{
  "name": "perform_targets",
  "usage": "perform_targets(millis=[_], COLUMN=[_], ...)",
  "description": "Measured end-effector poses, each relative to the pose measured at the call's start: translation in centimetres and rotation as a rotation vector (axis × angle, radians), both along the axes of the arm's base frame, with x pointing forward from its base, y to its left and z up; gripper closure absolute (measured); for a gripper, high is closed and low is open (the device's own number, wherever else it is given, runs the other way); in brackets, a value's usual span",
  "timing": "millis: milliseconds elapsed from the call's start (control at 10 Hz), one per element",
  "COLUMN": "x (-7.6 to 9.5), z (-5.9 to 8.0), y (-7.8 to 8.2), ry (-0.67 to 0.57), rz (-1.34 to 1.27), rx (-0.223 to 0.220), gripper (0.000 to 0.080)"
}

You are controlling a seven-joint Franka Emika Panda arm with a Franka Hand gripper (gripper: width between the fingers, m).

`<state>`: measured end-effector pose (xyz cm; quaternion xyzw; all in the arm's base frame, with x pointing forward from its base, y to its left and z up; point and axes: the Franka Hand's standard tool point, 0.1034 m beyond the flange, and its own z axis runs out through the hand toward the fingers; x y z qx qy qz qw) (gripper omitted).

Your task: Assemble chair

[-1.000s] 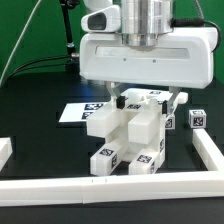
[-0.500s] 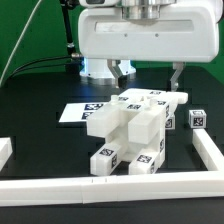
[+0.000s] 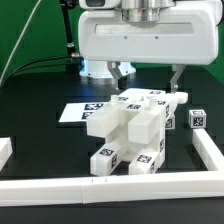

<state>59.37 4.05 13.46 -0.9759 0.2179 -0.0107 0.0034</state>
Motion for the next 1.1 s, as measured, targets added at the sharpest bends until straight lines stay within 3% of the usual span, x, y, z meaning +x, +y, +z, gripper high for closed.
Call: perform_targets(millis=[100,500,600,900,1000,1100], x=[-0.1,-2.5,-2.7,-2.6,-3.9,-6.2], z=[0.1,3.1,3.3,3.1,2.6,1.5], y=[0.4,7.8,8.3,8.4,8.8,9.1], ry=[-0.001,0.01,0.031,0.028,0.036,0.044], rz=[-0.004,-0.062,-0.049,-0.045,-0.074,-0.079], rx=[0.002,0.045,0.003,0.006,0.013,0.027], gripper=[0.0151,0.0151,0.0151,0.0151,0.0151,0.0151])
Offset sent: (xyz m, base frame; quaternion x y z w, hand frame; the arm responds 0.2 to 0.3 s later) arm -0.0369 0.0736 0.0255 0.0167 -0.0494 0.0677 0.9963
